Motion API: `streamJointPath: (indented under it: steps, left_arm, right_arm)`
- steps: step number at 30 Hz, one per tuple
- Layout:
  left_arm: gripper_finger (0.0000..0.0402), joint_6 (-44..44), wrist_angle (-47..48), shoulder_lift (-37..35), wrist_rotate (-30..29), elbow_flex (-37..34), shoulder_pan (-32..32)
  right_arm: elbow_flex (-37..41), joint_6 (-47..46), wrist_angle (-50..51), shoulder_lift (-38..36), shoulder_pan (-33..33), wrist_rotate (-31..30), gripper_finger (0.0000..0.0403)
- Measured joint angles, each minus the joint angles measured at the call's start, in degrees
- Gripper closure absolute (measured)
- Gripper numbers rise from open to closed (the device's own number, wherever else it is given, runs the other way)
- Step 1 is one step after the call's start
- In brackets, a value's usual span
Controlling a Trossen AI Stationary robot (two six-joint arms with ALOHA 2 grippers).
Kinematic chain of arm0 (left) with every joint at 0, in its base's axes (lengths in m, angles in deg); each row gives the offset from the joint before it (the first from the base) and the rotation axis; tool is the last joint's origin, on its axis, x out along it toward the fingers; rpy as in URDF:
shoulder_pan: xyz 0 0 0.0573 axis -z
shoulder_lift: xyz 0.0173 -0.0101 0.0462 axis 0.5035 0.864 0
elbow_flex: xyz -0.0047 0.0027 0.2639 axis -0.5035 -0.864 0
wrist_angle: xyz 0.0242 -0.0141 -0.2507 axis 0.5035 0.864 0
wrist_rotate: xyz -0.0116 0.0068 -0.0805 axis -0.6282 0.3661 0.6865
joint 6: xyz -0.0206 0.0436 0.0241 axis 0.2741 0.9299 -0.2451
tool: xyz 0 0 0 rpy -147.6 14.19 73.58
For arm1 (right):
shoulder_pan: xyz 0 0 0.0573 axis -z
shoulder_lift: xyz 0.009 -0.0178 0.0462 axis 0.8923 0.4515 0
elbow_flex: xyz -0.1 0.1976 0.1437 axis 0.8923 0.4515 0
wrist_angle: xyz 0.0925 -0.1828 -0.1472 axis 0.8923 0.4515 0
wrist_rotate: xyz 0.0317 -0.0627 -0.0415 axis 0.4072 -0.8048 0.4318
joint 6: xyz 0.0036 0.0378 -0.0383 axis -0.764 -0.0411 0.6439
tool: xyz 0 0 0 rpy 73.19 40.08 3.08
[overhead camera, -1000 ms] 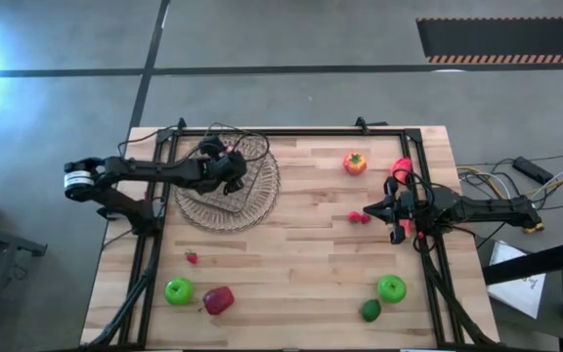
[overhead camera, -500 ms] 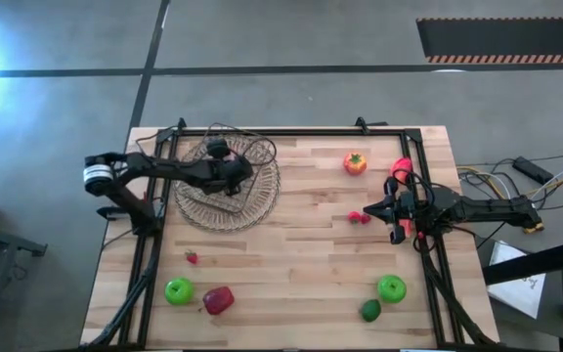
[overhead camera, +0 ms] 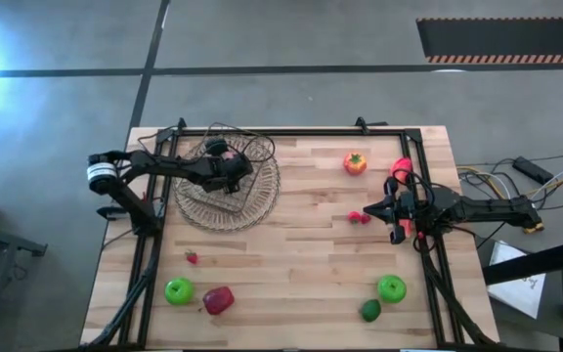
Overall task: Build produce basket
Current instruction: Put the peach into the basket, then put the persimmon into the basket
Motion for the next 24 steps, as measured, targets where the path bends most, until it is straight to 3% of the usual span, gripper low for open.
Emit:
streamJointPath:
  steps: [10, 17, 24]
  left_arm:
    - [0.0033, -1.68, 6.57, -0.05, 1.9, 5.99, 0.02]
    - [0.0033, -2.17, 17.51, -0.11, 2.99, 12.99, 0.33]
    - [0.0033, -13.04, 29.88, -0.5, 2.99, 21.67, 2.84]
  right_arm:
    - [-0.01, 0.0, 0.0, 0.0, 0.0, 0.0, 0.0394]
    - [0.0, 0.0, 0.01, 0.0, 0.0, 0.02, 0.0394]
    - [0.0, 0.0, -0.01, 0.0, 0.0, 0.02, 0.0394]
